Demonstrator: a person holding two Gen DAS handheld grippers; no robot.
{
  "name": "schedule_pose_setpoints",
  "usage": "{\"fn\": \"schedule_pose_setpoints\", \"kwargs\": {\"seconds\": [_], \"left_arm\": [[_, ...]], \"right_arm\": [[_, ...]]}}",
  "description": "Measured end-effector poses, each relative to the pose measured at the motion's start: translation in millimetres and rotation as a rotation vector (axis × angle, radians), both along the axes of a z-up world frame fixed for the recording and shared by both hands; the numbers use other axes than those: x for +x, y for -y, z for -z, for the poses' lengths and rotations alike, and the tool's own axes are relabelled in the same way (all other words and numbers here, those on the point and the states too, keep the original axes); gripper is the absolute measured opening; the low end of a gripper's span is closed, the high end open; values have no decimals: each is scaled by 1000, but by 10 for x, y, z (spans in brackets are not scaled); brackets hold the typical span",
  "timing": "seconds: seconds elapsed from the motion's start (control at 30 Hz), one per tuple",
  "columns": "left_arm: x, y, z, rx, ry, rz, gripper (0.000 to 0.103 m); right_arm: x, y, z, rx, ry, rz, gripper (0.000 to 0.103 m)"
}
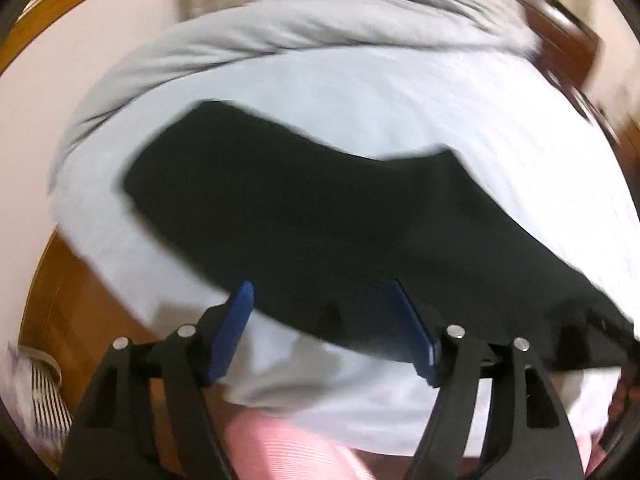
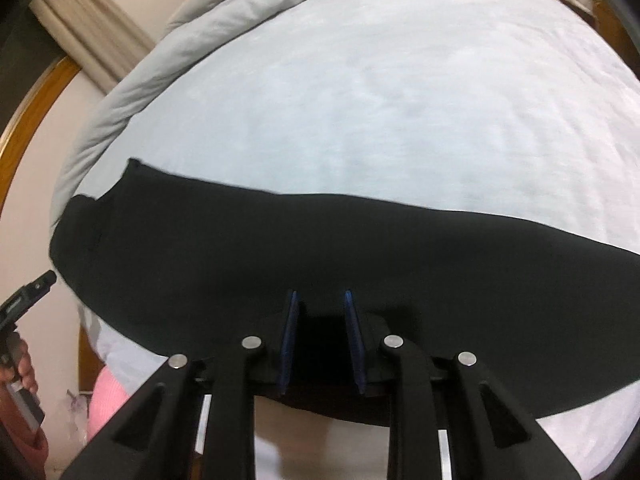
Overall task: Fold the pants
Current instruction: 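Release the trousers and lift both grippers away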
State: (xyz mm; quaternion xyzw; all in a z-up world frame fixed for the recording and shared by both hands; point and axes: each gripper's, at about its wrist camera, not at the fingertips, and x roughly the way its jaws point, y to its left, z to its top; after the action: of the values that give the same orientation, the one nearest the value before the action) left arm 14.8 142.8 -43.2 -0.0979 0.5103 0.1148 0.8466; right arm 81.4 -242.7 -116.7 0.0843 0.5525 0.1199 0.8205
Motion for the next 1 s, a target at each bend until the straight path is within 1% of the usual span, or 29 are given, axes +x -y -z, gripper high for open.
{"fn": "schedule_pose_setpoints", "kwargs": {"seconds": [0.1,0.13,0.17,0.2,0.27,0.3,0.33,0.37,0.4,0.43,0.47,0.53,0.6,0.67,0.73,0.8,0.87,0.93,1.0], "left_arm": [[216,353,158,-39,-31,105,74],[303,520,238,-44,-41,144,74],[372,659,322,-37,-50,169,75],[420,739,394,-33,-56,187,76],[505,923,615,19,-100,219,77],[532,1003,740,33,-144,225,78],[556,1036,844,56,-160,221,82],[547,1056,854,73,-135,215,85],[533,1068,848,84,-124,206,85],[533,1082,840,89,-130,196,85],[529,1088,827,89,-136,187,85],[511,1096,777,64,-142,162,85],[472,1145,717,31,-124,154,85],[441,1308,654,34,-99,179,85],[422,1537,638,58,-90,231,85],[388,1744,620,63,-79,280,85],[391,1972,623,27,-86,331,85],[404,2163,641,5,-88,362,85],[464,2341,668,14,-93,383,86]], "right_arm": [[23,173,119,19,-27,40,26],[38,197,163,21,-32,47,25],[56,226,229,12,-42,57,22],[73,265,318,6,-53,63,22],[75,275,401,29,-51,61,22],[64,295,399,43,-48,63,22],[46,335,373,61,-51,62,22],[23,361,356,66,-56,64,24],[-1,415,323,72,-56,74,27],[-43,491,256,79,-44,91,33],[-102,573,201,82,-29,107,36],[-263,849,101,90,-6,164,36],[-464,1199,60,131,-4,239,36],[-655,1615,71,178,-25,345,39],[-689,1915,89,183,-54,448,39],[-725,2084,94,199,-77,471,43],[-789,2222,112,156,-104,507,48],[-840,2311,190,139,-153,549,48],[-862,2362,254,159,-174,560,48]]}}
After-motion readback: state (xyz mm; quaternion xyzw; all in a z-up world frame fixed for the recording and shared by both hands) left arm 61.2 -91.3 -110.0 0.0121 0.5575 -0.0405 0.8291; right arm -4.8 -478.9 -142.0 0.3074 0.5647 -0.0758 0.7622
